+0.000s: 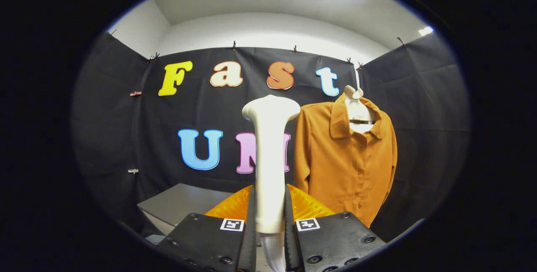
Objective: Iron the clothes twice with a garment steamer, once on the left side and once on the right side.
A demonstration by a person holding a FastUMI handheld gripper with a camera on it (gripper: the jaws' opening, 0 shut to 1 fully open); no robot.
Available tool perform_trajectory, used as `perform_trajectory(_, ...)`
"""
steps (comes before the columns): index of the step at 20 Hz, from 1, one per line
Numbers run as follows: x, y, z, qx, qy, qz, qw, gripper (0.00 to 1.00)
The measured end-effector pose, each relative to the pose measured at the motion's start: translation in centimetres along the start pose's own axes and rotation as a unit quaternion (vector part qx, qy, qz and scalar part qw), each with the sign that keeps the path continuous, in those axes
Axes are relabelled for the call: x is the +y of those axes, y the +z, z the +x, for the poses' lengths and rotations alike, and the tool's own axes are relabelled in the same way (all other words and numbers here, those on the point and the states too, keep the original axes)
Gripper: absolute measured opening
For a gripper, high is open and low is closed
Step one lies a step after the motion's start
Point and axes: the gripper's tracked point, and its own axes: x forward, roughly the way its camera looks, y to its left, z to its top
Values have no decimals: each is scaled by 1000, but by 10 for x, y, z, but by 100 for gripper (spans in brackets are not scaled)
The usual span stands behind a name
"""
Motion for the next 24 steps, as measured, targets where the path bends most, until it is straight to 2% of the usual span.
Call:
perform_trajectory(7,-92,-3,23,-26,-47,3,999,30)
perform_trajectory(11,-126,-18,41,-20,-50,17,998,30)
perform_trajectory(19,-151,-71,70,15,-36,22,999,30)
perform_trajectory(24,-152,-93,70,33,-36,16,999,30)
